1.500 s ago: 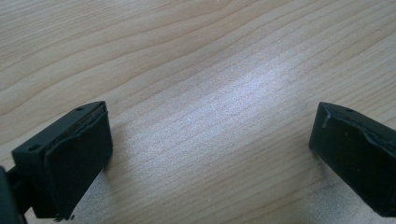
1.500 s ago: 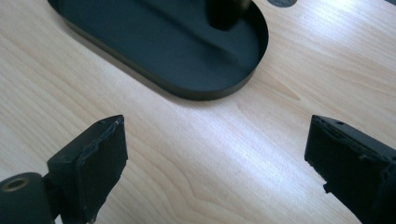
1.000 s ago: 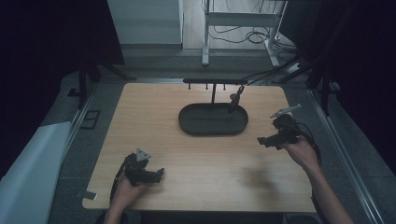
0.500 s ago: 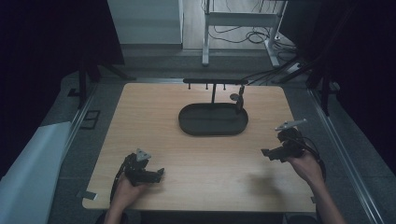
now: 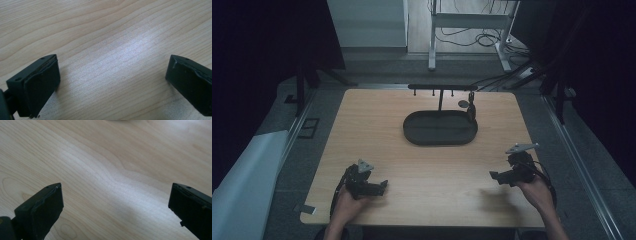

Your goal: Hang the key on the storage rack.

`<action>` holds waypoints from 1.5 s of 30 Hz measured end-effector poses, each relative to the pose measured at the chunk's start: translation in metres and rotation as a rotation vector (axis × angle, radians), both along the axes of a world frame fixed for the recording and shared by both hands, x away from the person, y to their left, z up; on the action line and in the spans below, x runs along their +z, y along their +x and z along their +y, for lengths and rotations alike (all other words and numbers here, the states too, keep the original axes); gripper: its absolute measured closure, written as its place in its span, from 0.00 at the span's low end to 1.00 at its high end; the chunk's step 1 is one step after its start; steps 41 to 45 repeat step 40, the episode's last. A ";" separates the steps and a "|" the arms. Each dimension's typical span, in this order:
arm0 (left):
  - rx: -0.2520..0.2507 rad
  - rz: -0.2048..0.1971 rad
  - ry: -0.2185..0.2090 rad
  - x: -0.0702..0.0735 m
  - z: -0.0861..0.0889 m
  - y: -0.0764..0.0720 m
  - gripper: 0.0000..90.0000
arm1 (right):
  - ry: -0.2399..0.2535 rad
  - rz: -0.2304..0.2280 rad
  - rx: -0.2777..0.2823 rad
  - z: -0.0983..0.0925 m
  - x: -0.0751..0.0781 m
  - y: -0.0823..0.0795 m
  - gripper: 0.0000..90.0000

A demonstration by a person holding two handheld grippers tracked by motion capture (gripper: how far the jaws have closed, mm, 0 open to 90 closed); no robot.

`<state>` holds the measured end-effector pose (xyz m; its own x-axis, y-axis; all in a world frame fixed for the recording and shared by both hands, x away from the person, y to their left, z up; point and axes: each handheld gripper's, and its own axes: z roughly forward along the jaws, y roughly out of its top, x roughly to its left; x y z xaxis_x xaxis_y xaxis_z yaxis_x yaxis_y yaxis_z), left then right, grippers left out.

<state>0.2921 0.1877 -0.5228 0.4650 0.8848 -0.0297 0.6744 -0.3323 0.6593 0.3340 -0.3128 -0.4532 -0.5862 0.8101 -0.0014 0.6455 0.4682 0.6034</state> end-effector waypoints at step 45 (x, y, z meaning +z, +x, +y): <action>0.006 0.002 0.001 0.000 0.000 0.000 0.00 | 0.036 -0.044 0.010 0.003 -0.062 -0.024 0.00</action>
